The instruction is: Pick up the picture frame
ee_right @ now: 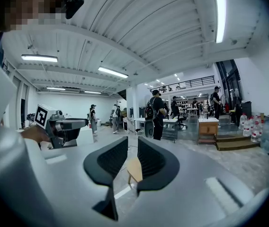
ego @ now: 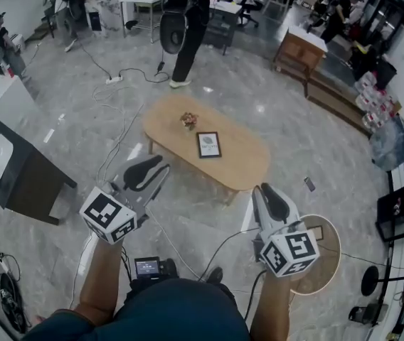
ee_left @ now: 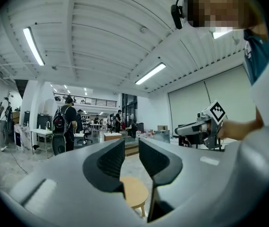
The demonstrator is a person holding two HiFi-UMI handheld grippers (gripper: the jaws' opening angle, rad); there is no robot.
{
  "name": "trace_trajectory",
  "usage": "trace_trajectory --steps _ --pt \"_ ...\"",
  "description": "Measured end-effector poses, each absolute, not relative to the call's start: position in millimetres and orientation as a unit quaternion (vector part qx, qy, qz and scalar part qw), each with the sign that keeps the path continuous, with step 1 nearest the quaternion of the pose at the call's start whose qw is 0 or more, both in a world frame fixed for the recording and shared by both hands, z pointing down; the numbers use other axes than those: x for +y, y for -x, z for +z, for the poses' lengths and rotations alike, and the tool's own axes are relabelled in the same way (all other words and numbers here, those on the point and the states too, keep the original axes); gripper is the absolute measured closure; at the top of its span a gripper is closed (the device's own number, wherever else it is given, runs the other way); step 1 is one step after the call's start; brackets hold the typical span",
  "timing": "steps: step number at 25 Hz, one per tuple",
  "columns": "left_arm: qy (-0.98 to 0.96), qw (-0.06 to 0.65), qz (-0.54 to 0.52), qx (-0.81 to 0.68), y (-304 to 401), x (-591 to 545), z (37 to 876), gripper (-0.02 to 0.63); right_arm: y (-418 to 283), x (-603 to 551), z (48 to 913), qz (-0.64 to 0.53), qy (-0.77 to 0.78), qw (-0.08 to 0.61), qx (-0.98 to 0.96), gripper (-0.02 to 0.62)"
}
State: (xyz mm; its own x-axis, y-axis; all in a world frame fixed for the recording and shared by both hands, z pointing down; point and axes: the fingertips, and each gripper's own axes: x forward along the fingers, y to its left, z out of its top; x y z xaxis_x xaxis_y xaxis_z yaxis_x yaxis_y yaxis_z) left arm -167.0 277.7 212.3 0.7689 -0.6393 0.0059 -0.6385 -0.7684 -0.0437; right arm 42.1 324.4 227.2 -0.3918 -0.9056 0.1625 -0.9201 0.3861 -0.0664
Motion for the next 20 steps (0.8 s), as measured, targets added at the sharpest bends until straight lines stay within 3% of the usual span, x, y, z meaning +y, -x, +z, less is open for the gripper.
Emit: trace_trajectory --steps 9,20 --pt "0.945 0.009 0.005 0.326 185 249 215 0.518 -25 305 225 0.081 -0.568 0.044 -0.818 0.520" --pt "0.933 0.008 -0.023 0.359 131 217 222 0.518 -76 248 234 0.095 -0.527 0.025 -0.844 0.520"
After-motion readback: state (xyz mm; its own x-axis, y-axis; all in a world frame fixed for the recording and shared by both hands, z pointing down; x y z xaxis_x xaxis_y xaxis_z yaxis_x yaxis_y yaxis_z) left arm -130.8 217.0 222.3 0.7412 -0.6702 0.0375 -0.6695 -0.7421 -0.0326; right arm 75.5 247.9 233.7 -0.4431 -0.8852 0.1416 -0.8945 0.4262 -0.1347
